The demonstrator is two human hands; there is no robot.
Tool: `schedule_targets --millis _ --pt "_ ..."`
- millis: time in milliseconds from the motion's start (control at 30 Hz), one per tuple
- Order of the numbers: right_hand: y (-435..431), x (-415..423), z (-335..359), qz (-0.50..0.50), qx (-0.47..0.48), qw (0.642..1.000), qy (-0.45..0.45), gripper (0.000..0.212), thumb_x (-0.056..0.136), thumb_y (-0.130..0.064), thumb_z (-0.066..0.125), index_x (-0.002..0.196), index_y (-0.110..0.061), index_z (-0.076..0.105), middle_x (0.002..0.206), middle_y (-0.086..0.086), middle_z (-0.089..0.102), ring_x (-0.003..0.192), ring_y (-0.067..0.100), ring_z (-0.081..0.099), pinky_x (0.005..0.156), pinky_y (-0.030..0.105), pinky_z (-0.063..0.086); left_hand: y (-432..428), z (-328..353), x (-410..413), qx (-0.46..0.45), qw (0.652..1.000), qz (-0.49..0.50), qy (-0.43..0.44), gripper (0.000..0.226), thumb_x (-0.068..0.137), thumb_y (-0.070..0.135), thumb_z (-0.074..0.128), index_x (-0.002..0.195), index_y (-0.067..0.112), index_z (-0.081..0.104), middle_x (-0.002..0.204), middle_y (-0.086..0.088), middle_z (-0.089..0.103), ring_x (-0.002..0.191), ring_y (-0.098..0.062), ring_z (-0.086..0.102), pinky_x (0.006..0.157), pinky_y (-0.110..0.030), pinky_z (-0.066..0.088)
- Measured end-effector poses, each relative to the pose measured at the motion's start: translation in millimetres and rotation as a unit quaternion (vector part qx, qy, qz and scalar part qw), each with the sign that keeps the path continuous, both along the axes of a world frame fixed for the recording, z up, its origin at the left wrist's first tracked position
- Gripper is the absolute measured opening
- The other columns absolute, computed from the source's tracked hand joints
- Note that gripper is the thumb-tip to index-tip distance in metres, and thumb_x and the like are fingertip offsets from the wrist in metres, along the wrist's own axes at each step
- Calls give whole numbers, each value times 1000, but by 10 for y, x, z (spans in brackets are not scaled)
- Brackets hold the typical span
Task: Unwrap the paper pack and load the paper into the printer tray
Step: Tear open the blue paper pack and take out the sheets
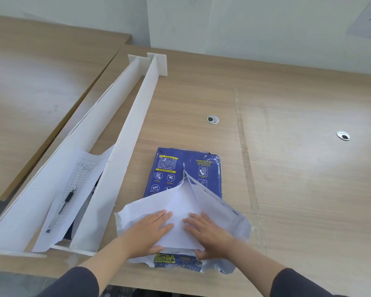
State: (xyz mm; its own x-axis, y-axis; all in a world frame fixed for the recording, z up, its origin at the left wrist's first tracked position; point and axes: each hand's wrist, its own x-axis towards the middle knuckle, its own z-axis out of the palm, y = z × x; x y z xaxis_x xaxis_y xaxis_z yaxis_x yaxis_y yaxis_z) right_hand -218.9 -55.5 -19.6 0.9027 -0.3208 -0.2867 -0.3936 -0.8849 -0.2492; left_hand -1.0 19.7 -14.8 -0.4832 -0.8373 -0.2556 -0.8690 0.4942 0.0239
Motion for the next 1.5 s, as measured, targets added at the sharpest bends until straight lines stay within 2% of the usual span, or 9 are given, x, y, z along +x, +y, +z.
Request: schedule_targets --millis 100,267,500,633,833,1033,1200,1300,1500 --pt "82 -6 -39 18 -92 995 -41 64 36 -46 80 95 -20 73 103 -8 73 100 14 69 75 36 60 -10 36 -29 -15 1000 -2 8 68 37 72 71 89 29 76 103 4 75 96 -10 70 72 -18 57" --pt "63 -48 -35 26 -84 989 -117 47 37 -28 85 81 -17 74 92 -4 76 93 19 72 69 40 60 -1 130 -14 5 1000 -3 -31 65 44 78 65 90 34 75 105 9 74 98 -5 69 73 -15 56" --pt "-44 -72 11 -15 72 996 -46 31 80 -8 57 106 7 63 128 18 59 131 34 44 111 53 31 -52 -7 47 29 999 -12 -36 50 80 55 53 121 28 56 145 -10 44 134 -25 41 105 -31 42" --pt "-12 -62 -6 -31 70 997 -30 38 86 -18 56 117 3 57 138 16 51 135 29 38 116 46 24 -57 -19 36 -21 998 -51 -40 37 55 63 71 83 39 70 104 8 74 97 -10 70 73 -17 57" --pt "28 63 -40 -45 46 998 14 54 90 -36 55 131 -3 44 151 11 31 140 22 26 115 36 20 -77 -207 97 87 996 -8 -2 43 97 40 32 136 20 33 159 -9 10 146 -29 6 119 -39 15" --pt "-8 60 46 -44 66 996 27 47 91 -30 54 124 3 50 148 16 36 138 24 30 114 35 25 -150 -138 76 131 991 5 -10 46 95 41 39 134 17 38 158 -5 13 146 -25 7 117 -39 20" --pt "235 120 35 -23 -7 1000 7 30 61 -2 70 91 2 66 93 18 71 85 33 68 69 35 59 -75 -9 50 9 998 -55 34 20 70 51 69 75 32 69 92 17 72 88 0 67 79 -11 52" --pt "333 190 -2 -97 -75 992 13 56 58 -11 79 111 -4 63 115 14 66 107 28 63 81 29 55 -9 -17 23 -12 995 -9 96 20 77 47 59 71 32 69 79 21 71 76 4 65 70 -9 51" --pt "288 210 163 -119 -18 991 61 50 82 9 43 131 -3 37 133 17 46 118 33 46 96 43 36 -23 113 54 105 829 339 432 20 95 16 45 90 21 64 94 12 65 94 -9 58 83 -13 41"
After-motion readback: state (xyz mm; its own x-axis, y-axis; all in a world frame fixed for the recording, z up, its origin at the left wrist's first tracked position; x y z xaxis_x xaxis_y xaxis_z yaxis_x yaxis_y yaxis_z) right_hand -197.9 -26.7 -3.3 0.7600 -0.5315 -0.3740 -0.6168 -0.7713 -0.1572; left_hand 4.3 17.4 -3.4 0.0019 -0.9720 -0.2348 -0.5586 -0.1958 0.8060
